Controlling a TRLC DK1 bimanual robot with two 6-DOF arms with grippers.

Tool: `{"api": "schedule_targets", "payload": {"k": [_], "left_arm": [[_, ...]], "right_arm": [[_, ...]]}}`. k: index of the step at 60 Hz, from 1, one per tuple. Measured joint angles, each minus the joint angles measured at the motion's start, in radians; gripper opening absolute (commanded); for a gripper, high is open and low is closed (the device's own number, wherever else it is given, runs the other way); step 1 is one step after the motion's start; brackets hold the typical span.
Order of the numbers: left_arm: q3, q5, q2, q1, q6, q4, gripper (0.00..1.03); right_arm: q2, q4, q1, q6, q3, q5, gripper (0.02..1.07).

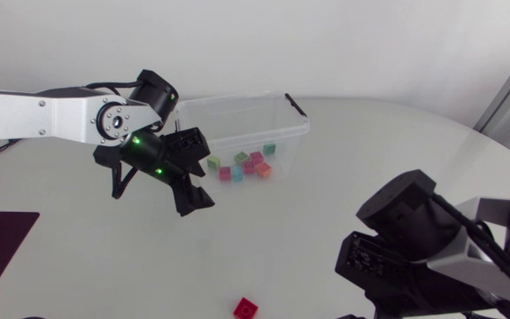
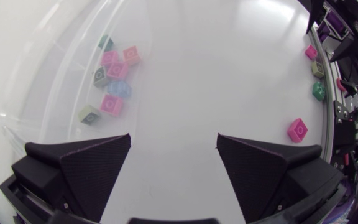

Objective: Pick up the duplo bricks and place them in the container

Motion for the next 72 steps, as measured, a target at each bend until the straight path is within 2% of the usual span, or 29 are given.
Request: {"api": "schedule_targets", "payload": {"k": [9,17,22,30,36,47,54,66,72], "left_arm": [[0.084,0.000,0.066,0.038,0.000,0.014,0.96],[0.078,-0.021,0.057,0.050,0.000,0.027,0.96],[-0.048,-0.026,-0.070,-0.003,0.000,0.024,0.97],[-0.167,-0.021,-0.281,-0.137,0.000,-0.097,0.97],[-0.195,-0.022,-0.371,-0.164,0.000,-0.180,0.97],[-0.275,-0.022,-0.406,-0.182,0.000,-0.214,0.97],[-0.338,-0.022,-0.406,-0.222,0.000,-0.220,0.97],[-0.358,-0.021,-0.406,-0.283,0.000,-0.220,0.97],[-0.359,-0.021,-0.406,-0.332,-0.005,-0.220,0.97]], "right_arm": [[-0.002,0.000,0.000,0.000,0.000,0.000,0.97],[0.002,0.000,0.000,0.000,0.000,0.000,0.97],[0.062,0.008,0.023,0.000,0.000,0.000,0.97],[0.200,0.030,0.103,0.001,0.000,0.003,0.97],[0.286,0.034,0.159,0.013,0.000,0.004,0.96],[0.367,0.045,0.196,0.023,0.014,0.010,0.96],[0.444,0.061,0.219,0.023,0.035,0.013,0.96],[0.498,0.063,0.225,0.023,0.059,0.031,0.96],[0.510,0.072,0.174,0.007,0.078,0.060,0.96]]}}
